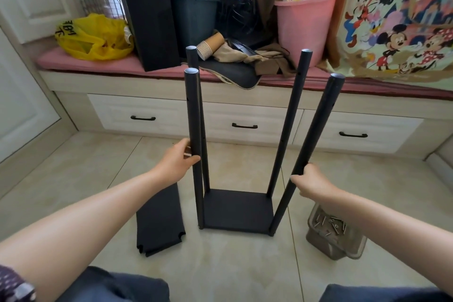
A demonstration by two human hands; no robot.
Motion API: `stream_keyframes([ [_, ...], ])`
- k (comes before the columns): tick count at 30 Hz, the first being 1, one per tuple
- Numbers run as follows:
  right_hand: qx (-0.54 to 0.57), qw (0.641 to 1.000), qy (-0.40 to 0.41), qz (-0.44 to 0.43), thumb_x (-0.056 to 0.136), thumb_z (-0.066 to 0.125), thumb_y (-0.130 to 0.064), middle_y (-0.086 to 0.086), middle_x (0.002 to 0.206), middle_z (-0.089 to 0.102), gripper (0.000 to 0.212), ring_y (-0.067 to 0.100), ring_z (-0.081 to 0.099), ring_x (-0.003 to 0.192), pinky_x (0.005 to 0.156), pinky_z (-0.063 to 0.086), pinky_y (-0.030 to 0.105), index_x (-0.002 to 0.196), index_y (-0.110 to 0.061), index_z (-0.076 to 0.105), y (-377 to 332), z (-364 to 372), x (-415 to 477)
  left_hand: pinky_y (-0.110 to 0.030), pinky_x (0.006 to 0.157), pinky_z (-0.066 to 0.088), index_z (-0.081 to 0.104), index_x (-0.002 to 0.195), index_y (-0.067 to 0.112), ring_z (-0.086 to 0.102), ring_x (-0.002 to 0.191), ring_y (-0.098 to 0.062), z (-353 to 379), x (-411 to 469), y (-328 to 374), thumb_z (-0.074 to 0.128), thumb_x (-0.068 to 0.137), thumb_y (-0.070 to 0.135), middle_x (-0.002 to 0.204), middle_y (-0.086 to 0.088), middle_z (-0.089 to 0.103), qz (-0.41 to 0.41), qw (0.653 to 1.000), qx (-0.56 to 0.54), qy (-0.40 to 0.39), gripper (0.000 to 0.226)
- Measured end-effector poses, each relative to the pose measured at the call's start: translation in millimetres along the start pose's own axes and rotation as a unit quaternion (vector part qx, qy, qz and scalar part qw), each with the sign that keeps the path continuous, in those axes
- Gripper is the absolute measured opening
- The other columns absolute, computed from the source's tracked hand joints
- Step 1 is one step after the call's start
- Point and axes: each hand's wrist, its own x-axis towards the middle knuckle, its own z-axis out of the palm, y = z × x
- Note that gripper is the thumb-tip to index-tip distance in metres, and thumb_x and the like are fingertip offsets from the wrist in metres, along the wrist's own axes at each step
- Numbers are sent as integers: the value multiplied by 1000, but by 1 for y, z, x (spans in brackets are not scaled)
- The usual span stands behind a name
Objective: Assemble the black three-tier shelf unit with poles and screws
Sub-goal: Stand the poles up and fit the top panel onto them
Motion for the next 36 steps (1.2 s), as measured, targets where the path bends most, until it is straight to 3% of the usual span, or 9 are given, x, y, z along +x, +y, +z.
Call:
stream_keyframes([
  [3,12,998,-42,53,98,56,-20,10,104,56,20,28,60,102,89,57,42,113,-9,46,-2,12,-2,-42,94,57,56,128,12,63,108,-22,-4,-5,-15,59,102,19,121,-2,63,-18,1000,11,-19,27],
  [6,31,988,-109,104,97,60,-23,11,119,54,26,26,58,111,77,57,34,115,-10,47,-3,32,-7,-41,91,59,57,125,16,65,104,-21,-11,-12,-41,59,102,23,115,-1,64,-42,996,46,-62,24],
  [9,-48,981,-169,85,98,56,-22,18,121,61,22,31,62,112,93,56,44,113,-7,58,2,67,-10,-41,90,59,58,118,17,68,99,-23,-19,-17,-74,60,101,23,109,-1,65,-80,987,86,-107,19],
  [11,-79,974,-199,75,96,54,-19,17,104,66,26,32,65,95,82,56,40,114,-1,61,6,94,-9,-41,89,58,58,116,15,68,97,-24,-24,-19,-100,61,100,21,106,-3,66,-107,982,102,-116,17],
  [14,-133,961,-241,34,93,52,-21,6,79,51,14,20,46,70,67,36,31,83,-13,56,4,137,-6,-43,86,59,60,111,15,69,93,-25,-30,-23,-138,60,99,18,98,-3,68,-150,978,105,-102,13],
  [22,-128,934,-332,32,99,42,-28,19,116,64,35,24,58,91,84,51,37,113,0,59,-14,260,20,-25,72,47,62,105,17,63,90,-17,-6,-31,-248,57,98,17,96,3,65,-236,956,132,-112,8],
  [28,-28,925,-362,110,103,40,-29,9,97,58,35,20,52,83,74,48,30,115,-1,58,-8,326,38,-29,79,43,55,108,12,57,97,-23,22,-29,-305,55,98,13,111,-7,63,-305,936,126,-124,10],
  [32,-43,921,-371,110,104,42,-35,14,131,55,51,21,62,98,79,56,30,145,-5,38,-7,359,49,-28,81,40,51,124,5,53,101,-24,45,-25,-325,57,97,12,123,-12,59,-343,929,93,-102,28],
  [36,-27,916,-388,101,103,44,-37,5,133,45,61,23,61,106,87,55,33,155,-12,23,-12,380,54,-31,88,43,46,132,-1,56,118,-34,55,-21,-332,58,97,10,134,-20,54,-385,921,36,-46,40],
])
